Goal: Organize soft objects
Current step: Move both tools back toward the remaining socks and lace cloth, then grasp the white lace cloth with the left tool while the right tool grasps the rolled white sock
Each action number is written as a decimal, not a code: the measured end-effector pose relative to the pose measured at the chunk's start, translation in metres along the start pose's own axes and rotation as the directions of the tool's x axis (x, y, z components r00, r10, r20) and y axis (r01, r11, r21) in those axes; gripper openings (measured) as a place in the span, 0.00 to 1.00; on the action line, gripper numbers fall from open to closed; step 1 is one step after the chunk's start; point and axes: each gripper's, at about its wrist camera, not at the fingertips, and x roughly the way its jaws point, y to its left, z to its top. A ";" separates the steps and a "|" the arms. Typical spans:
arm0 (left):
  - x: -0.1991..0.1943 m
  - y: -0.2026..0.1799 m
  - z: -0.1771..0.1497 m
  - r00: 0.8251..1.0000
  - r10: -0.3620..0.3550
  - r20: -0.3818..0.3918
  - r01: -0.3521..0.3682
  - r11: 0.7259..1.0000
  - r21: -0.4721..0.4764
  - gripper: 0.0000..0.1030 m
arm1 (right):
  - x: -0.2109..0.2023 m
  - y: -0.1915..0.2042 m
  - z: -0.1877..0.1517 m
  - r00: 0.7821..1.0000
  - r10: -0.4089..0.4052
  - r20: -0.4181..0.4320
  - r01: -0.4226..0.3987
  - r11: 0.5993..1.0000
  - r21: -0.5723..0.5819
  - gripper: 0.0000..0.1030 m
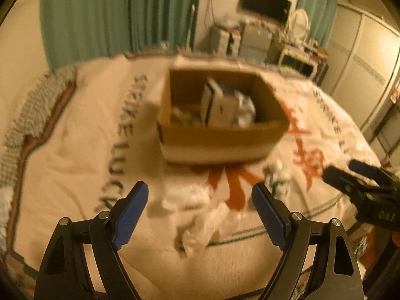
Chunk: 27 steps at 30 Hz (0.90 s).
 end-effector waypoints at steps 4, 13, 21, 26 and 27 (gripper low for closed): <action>0.027 -0.003 -0.021 0.997 -0.017 -0.081 0.017 1.000 0.000 0.82 | 0.043 -0.003 -0.012 0.997 0.010 -0.073 -0.007 0.999 0.044 1.00; 0.080 -0.021 -0.044 0.974 -0.030 -0.225 0.031 1.000 -0.001 0.81 | 0.116 -0.007 -0.037 0.977 0.033 -0.211 -0.009 0.993 0.116 1.00; 0.091 -0.010 -0.049 0.967 -0.069 -0.246 0.062 0.997 -0.036 0.65 | 0.134 -0.004 -0.045 0.970 0.052 -0.236 -0.025 0.993 0.116 0.79; 0.085 -0.009 -0.053 0.961 -0.112 -0.252 0.107 0.994 -0.033 0.50 | 0.133 -0.001 -0.045 0.966 0.057 -0.254 -0.032 0.994 0.101 0.60; 0.082 -0.010 -0.054 0.960 -0.115 -0.255 0.113 0.993 -0.023 0.45 | 0.131 -0.001 -0.046 0.965 0.061 -0.255 -0.037 0.994 0.100 0.58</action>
